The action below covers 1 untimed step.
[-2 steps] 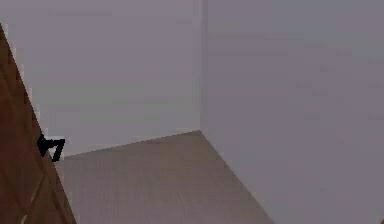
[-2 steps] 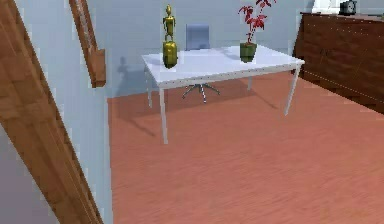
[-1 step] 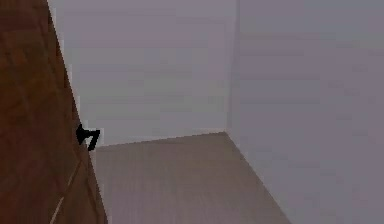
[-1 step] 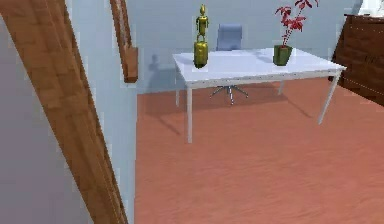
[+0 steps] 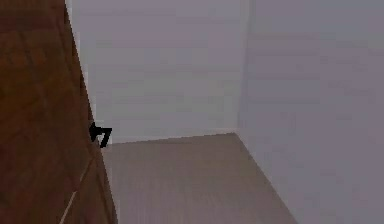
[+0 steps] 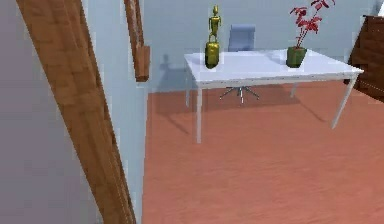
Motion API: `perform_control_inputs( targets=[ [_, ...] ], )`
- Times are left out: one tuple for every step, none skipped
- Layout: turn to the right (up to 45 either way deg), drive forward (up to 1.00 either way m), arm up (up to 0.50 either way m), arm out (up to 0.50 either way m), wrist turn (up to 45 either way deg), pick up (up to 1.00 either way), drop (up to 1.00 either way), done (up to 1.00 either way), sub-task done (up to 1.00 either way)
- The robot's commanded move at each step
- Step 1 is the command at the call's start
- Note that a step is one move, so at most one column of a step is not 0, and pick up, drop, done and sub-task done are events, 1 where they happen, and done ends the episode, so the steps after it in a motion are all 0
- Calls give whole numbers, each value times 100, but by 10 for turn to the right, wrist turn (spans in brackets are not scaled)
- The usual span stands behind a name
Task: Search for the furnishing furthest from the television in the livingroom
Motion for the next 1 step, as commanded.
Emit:
perform_control_inputs(
  targets=[
    [0,70,0,0,0,0,0,0,0]
  ],
)
